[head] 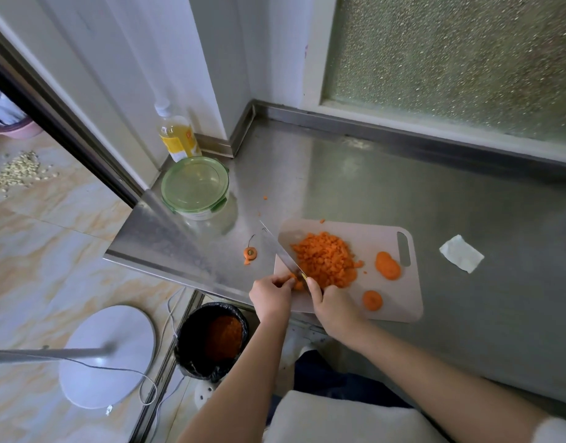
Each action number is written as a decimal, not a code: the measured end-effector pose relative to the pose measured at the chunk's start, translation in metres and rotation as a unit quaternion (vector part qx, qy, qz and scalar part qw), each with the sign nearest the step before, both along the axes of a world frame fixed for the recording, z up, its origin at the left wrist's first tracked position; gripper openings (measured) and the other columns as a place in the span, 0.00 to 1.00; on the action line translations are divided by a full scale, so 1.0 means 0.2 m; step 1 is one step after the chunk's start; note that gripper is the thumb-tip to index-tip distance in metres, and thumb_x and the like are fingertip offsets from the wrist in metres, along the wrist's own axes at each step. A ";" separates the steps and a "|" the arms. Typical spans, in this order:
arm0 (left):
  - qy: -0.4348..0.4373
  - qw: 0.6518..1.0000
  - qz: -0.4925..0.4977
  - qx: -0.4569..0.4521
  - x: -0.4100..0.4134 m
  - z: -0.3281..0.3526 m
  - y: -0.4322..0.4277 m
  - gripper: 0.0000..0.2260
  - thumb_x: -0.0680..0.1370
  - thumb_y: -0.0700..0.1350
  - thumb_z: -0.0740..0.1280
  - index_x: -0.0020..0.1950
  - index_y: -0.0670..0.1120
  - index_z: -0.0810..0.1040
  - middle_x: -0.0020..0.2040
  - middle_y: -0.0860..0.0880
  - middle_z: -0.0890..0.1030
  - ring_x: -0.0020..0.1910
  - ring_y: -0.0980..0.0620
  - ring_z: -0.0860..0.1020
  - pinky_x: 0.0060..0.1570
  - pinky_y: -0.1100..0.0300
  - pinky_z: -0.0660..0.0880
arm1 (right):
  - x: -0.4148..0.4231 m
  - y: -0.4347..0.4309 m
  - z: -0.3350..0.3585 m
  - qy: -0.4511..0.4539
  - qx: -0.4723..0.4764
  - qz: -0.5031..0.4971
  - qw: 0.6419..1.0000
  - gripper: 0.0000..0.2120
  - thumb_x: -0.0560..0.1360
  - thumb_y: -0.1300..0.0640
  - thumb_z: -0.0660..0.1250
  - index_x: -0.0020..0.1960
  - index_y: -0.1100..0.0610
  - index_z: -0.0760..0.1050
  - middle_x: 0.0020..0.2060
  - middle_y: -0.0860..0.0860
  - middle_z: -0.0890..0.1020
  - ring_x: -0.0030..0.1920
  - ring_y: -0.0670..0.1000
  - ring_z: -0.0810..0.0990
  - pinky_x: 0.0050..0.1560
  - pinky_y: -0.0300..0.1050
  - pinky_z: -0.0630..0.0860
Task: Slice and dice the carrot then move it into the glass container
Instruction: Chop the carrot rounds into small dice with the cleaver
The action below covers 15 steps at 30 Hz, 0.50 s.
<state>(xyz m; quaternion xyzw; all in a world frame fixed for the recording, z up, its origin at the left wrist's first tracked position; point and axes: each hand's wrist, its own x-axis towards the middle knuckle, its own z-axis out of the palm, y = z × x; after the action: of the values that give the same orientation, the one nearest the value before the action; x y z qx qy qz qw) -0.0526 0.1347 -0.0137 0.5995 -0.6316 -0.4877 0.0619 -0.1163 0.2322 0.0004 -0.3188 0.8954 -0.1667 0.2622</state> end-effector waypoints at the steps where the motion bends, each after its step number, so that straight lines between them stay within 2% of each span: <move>1: -0.001 1.000 -0.002 -0.005 0.00 0.00 0.00 0.03 0.74 0.44 0.71 0.41 0.46 0.82 0.36 0.53 0.78 0.35 0.57 0.75 0.34 0.67 0.70 | 0.00 0.00 -0.01 -0.001 -0.006 0.001 1.000 0.32 0.81 0.41 0.46 0.36 0.61 0.77 0.35 0.57 0.82 0.34 0.52 0.79 0.30 0.38 0.67; 4: -0.001 1.000 0.003 -0.011 0.00 0.01 0.01 0.03 0.74 0.43 0.71 0.41 0.46 0.82 0.35 0.53 0.77 0.33 0.57 0.74 0.31 0.68 0.67 | -0.01 0.01 -0.03 -0.015 -0.016 0.000 1.000 0.31 0.81 0.40 0.46 0.33 0.59 0.75 0.33 0.55 0.82 0.33 0.51 0.79 0.29 0.38 0.68; 7: 0.010 1.000 0.009 -0.010 0.00 0.01 0.01 0.04 0.74 0.43 0.71 0.44 0.44 0.83 0.36 0.52 0.78 0.37 0.54 0.76 0.38 0.64 0.71 | -0.03 0.01 -0.03 -0.011 -0.016 0.008 1.000 0.30 0.81 0.41 0.46 0.34 0.59 0.74 0.34 0.56 0.82 0.34 0.53 0.79 0.31 0.39 0.70; 11: 0.029 0.999 0.009 -0.028 0.01 0.02 0.04 0.05 0.75 0.43 0.69 0.48 0.45 0.84 0.43 0.50 0.83 0.39 0.55 0.77 0.41 0.64 0.73 | -0.05 0.01 -0.03 -0.029 -0.020 0.003 0.999 0.30 0.81 0.41 0.46 0.34 0.59 0.73 0.35 0.57 0.82 0.36 0.54 0.79 0.35 0.41 0.70; 15: 0.057 0.997 0.029 -0.036 0.03 0.03 0.07 0.09 0.76 0.41 0.68 0.54 0.45 0.83 0.47 0.51 0.83 0.42 0.58 0.76 0.46 0.66 0.71 | -0.06 0.01 -0.03 -0.050 -0.020 -0.002 0.999 0.30 0.81 0.41 0.46 0.30 0.57 0.70 0.29 0.52 0.76 0.31 0.50 0.75 0.30 0.39 0.66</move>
<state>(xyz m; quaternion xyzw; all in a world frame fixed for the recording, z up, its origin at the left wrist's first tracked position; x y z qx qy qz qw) -0.0475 0.1485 -0.0080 0.5864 -0.6266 -0.4958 0.1331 -0.1285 0.2350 -0.0050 -0.3138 0.8782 -0.2006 0.3000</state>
